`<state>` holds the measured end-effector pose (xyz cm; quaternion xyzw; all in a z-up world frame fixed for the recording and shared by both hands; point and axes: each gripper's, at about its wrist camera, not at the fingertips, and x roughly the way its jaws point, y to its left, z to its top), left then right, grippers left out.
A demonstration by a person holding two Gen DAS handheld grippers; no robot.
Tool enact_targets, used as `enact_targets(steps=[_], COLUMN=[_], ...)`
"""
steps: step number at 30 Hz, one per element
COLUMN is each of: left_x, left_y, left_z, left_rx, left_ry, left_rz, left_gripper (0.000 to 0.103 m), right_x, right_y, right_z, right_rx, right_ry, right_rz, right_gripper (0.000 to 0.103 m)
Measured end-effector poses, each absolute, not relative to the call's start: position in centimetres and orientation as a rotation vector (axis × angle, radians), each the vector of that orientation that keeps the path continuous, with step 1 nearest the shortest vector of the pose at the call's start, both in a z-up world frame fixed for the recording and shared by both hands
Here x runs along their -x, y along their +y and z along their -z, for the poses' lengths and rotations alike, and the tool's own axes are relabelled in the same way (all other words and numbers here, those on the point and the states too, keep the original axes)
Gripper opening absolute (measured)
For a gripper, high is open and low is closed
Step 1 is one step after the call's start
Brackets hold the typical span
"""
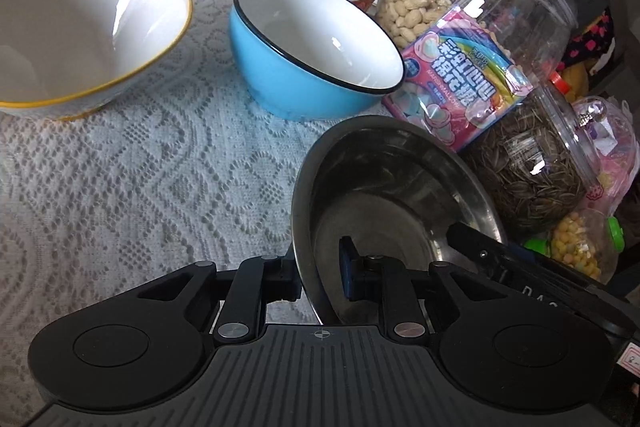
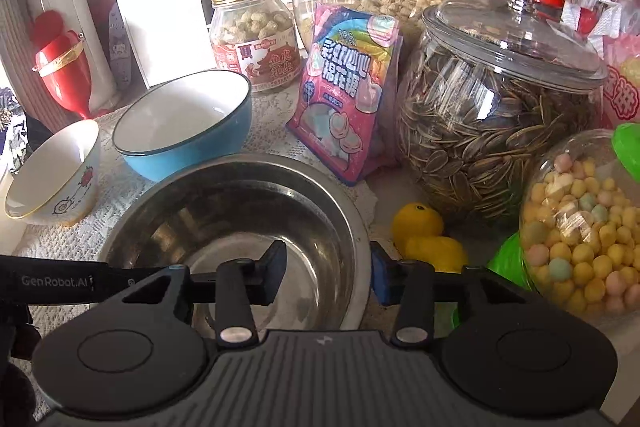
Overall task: Organize plates and bowls
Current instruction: 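Grasp the stainless steel bowl rim with the left gripper while the right gripper grips it, then lift the steel bowl with both grippers and carry it over the white bowl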
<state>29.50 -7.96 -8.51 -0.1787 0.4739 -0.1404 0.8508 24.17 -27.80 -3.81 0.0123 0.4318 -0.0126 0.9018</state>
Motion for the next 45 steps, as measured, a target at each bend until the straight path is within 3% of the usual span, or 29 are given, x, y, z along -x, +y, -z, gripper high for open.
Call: enact_targets(steps=[12, 20, 34, 45], left_x=[-22.0, -17.2, -17.9, -17.6], left_y=[-3.3, -2.0, -1.8, -3.7], left_z=[4.6, 6.0, 8.4, 8.2], left_rx=[0.232, 0.258, 0.33, 0.208], left_ry=[0.917, 1.015, 1.071, 1.037], left_rz=[0.206, 0.275, 0.229, 0.231], left_gripper=[0.02, 0.019, 0.018, 0.018], right_x=[-19.7, -15.7, -16.8, -16.1], right_y=[-23.2, -23.9, -23.5, -21.5], right_z=[2.2, 3.8, 4.9, 5.5], right_rx=[-0.074, -0.155, -0.144, -0.037], right_ry=[0.898, 1.014, 1.044, 1.04], right_rz=[-0.157, -0.172, -0.203, -0.203], right_gripper=[0.036, 0.038, 0.038, 0.036])
